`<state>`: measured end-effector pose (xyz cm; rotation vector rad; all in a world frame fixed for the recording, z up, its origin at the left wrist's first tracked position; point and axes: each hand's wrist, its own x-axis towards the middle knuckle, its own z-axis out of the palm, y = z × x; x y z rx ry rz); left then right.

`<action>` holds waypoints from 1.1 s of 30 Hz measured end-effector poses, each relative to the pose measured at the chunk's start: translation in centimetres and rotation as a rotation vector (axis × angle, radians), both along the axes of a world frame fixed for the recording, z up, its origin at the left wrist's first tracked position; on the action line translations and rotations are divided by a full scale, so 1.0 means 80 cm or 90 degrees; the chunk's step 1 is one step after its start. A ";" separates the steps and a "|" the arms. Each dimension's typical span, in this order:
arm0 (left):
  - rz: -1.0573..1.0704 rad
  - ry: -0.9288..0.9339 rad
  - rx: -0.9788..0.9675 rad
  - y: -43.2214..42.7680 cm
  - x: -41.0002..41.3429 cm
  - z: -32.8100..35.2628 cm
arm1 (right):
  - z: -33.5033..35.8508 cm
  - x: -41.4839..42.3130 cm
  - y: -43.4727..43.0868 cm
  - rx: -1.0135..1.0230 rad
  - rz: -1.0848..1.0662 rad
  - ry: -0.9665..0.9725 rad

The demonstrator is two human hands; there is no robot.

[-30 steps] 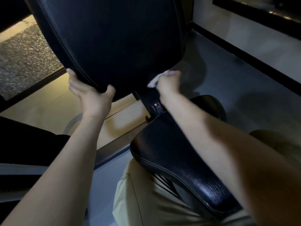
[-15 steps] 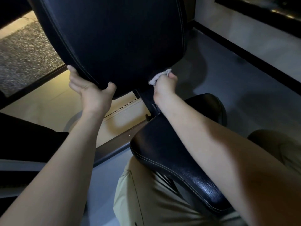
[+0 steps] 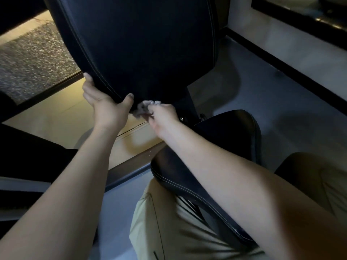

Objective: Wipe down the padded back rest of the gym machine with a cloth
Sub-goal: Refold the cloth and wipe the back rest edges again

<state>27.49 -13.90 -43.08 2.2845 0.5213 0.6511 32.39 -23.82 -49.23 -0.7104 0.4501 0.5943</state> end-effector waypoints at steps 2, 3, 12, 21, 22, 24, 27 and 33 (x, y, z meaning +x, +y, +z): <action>-0.002 0.011 -0.001 0.004 -0.004 0.001 | -0.004 0.010 -0.014 0.041 -0.012 0.014; -0.010 0.015 -0.003 0.007 -0.007 0.002 | -0.005 0.009 -0.018 0.034 -0.036 -0.001; 0.022 0.235 -0.277 0.005 -0.035 -0.044 | -0.021 -0.013 0.007 -0.088 0.018 -0.077; 0.071 0.028 -0.935 -0.030 0.015 -0.079 | -0.034 0.000 -0.024 -0.197 0.113 -0.138; 0.081 0.006 -0.984 -0.030 0.015 -0.077 | -0.033 0.000 -0.025 -0.192 0.113 -0.143; 0.107 -0.032 -1.035 -0.031 0.015 -0.073 | -0.030 -0.002 -0.023 -0.200 0.096 -0.149; 0.136 -0.063 -1.032 -0.028 0.010 -0.070 | -0.028 -0.004 -0.016 -0.258 0.095 -0.168; 0.224 -0.151 -1.016 -0.007 -0.008 -0.078 | -0.020 -0.017 0.006 -0.289 0.171 -0.186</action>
